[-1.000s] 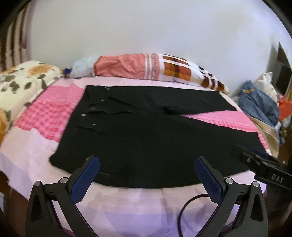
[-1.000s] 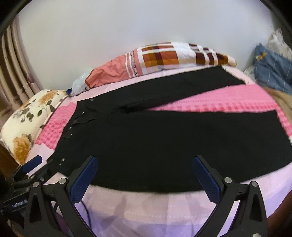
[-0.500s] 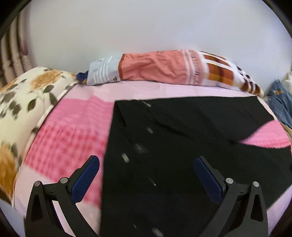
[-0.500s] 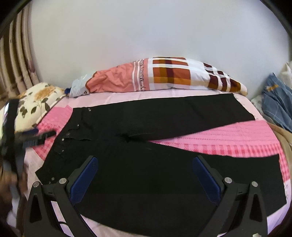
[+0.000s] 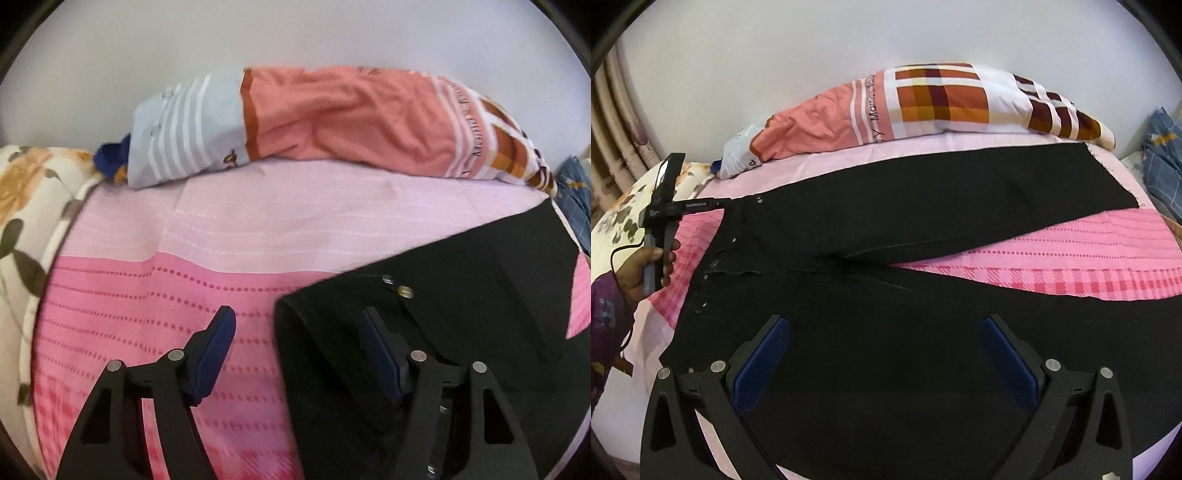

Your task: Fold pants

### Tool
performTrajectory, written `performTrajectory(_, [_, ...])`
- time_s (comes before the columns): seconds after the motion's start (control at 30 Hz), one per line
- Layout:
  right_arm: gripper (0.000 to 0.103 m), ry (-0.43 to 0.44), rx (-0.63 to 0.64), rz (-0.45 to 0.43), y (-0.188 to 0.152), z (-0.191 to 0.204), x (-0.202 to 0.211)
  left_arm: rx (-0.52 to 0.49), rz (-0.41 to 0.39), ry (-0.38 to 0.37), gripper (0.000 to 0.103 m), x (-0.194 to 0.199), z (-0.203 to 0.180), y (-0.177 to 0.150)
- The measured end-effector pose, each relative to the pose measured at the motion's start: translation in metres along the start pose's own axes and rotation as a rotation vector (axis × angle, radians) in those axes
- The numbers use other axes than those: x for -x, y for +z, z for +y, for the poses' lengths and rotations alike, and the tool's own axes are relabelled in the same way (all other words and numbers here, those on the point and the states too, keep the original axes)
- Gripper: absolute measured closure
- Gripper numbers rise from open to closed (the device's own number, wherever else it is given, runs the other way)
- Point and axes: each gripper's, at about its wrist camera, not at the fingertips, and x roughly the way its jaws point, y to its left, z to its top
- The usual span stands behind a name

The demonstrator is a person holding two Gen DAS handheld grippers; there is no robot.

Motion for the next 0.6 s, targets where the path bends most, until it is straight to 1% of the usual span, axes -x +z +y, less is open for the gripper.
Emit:
performTrajectory(0.07, [0.0,-0.003,-0.006,0.007,0.002,-0.002,-0.004,0.009,0.022,-0.046,0.033,-0.012,0.006,0.002])
performTrajectory(0.13, [0.0,-0.011,-0.01,0.014,0.003,-0.002,-0.008,0.005,0.034,-0.111,0.033,-0.019,0.006,0.003])
performTrajectory(0.2, [0.0,-0.016,-0.013,0.027,0.004,-0.002,-0.012,-0.03,0.042,-0.128,0.033,-0.026,0.0,0.005])
performTrajectory(0.23, [0.0,-0.017,-0.016,0.032,0.006,-0.001,-0.014,-0.039,0.067,-0.159,0.034,-0.032,-0.002,0.006])
performTrajectory(0.27, [0.0,-0.017,-0.019,0.037,0.006,-0.001,-0.015,-0.025,0.096,-0.19,0.034,-0.038,-0.002,0.006])
performTrajectory(0.3, [0.0,-0.018,-0.022,0.044,0.006,-0.001,-0.017,-0.01,0.084,-0.181,0.045,-0.036,-0.003,0.006])
performTrajectory(0.37, [0.0,-0.022,-0.025,0.048,0.007,0.0,-0.018,-0.028,0.073,-0.127,0.059,-0.033,-0.01,0.006])
performTrajectory(0.4, [0.0,-0.023,-0.029,0.044,0.008,-0.001,-0.018,-0.038,0.063,-0.113,0.063,-0.031,-0.013,0.003])
performTrajectory(0.43, [0.0,-0.024,-0.032,0.041,0.01,-0.002,-0.017,-0.026,0.056,-0.108,0.066,-0.028,-0.014,0.001])
performTrajectory(0.47, [0.0,-0.025,-0.035,0.037,0.012,-0.003,-0.017,-0.014,0.048,-0.105,0.073,-0.023,-0.015,-0.001])
performTrajectory(0.53, [0.0,-0.023,-0.046,0.026,0.017,-0.007,-0.015,-0.011,0.002,-0.094,0.083,-0.005,-0.021,-0.006])
performTrajectory(0.57, [0.0,-0.011,-0.059,0.019,0.021,-0.011,-0.014,-0.012,-0.026,-0.093,0.086,0.005,-0.024,-0.009])
performTrajectory(0.6, [0.0,0.002,-0.073,0.013,0.023,-0.015,-0.013,-0.002,-0.056,-0.098,0.086,0.017,-0.027,-0.011])
